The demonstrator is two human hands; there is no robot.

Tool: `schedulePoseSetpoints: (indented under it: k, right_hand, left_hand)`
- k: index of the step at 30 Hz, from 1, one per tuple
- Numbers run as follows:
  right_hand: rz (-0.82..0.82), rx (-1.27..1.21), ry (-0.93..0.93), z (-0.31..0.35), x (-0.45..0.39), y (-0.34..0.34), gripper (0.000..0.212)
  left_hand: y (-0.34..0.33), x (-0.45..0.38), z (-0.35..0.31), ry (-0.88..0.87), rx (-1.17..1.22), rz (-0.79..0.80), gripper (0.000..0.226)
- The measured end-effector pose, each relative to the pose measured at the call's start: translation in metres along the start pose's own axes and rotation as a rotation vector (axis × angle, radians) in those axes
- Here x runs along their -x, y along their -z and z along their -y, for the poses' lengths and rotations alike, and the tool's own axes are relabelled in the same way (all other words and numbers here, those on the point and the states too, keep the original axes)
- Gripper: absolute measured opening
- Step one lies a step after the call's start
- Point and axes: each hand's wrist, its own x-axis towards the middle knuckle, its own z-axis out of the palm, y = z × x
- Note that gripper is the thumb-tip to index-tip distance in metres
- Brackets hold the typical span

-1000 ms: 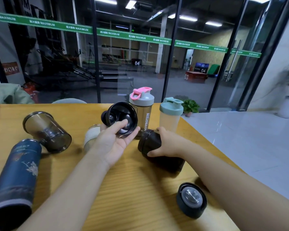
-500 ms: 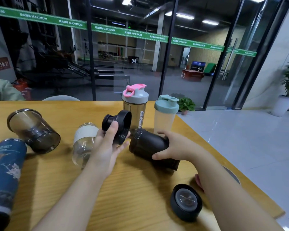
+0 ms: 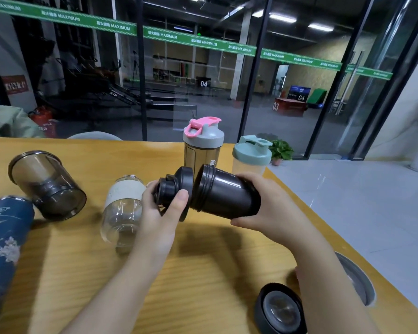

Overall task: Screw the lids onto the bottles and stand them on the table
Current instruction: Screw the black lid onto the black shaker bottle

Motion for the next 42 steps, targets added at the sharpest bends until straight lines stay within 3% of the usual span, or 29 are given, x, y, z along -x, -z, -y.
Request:
schedulePoseSetpoints:
  k: [4,21,26,34,37,42]
  right_hand:
    - [-0.005,0.023,0.072,0.002,0.004,-0.001,0.085]
    - [-0.025,-0.029,0.142,-0.007,0.015,-0.020,0.088]
    - [-0.025,0.016,0.171,-0.006,0.015,-0.021,0.092]
    - [-0.038,0.055,0.183,-0.004,0.017,-0.020,0.094]
    - [0.022,-0.080,0.076,0.000,0.021,-0.015,0.084]
    - [0.009,-0.182,0.058,0.003,0.022,-0.014,0.069]
  left_hand:
    - [-0.003,0.002,0.001,0.002,0.017,0.008,0.095]
    - [-0.003,0.006,-0.003,-0.123,-0.038,0.083,0.082]
    - [-0.001,0.002,0.002,-0.085,-0.101,0.042,0.081]
    - [0.004,0.003,0.001,-0.003,-0.009,0.068,0.081]
    - [0.008,-0.001,-0.006,0.049,0.084,0.147,0.072]
    - [0.010,-0.001,-0.010,0.086,0.190,0.206,0.081]
